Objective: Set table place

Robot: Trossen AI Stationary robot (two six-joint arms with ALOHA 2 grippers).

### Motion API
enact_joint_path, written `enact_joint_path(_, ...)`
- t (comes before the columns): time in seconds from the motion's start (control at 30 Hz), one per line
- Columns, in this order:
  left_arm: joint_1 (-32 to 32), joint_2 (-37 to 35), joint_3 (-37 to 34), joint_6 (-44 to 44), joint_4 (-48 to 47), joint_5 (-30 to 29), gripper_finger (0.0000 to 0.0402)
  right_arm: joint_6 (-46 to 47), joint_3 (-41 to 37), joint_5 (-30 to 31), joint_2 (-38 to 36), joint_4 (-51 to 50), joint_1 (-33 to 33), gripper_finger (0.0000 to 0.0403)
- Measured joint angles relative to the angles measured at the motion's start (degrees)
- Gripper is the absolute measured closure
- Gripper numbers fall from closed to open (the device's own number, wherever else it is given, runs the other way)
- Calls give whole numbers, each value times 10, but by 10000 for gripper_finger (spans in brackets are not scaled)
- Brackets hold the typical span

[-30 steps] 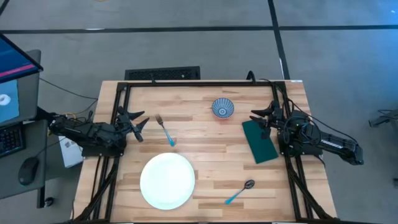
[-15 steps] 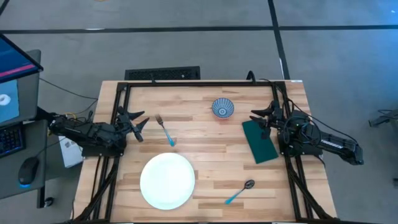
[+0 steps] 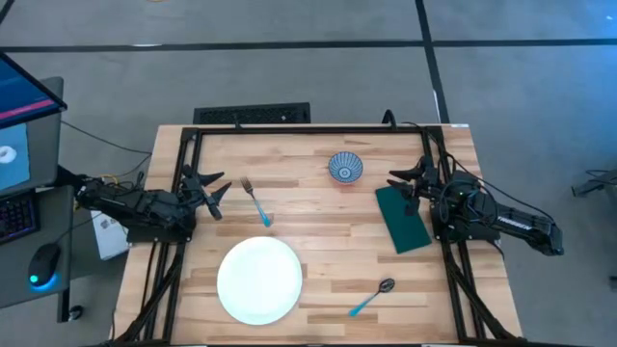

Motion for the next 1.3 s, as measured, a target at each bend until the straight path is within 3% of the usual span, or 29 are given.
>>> enact_joint_path(0.6, 0, 0, -2, -29, 30, 172, 223, 2, 0, 0, 0, 0, 0, 243)
enact_joint_path(0.8, 0, 0, -2, -94, 34, 317, 223, 17, 0, 0, 0, 0, -1, 243)
enact_joint_path(0.93, 0, 9, -1, -134, 30, 344, 223, -3, 0, 0, 0, 0, -6, 243)
enact_joint_path(1.1, 0, 70, 48, -181, -40, 373, 223, -10, 0, 0, 0, 0, -18, 243)
enact_joint_path(1.3, 0, 237, 131, -237, -92, 429, 223, -24, 0, 0, 0, 0, -42, 243)
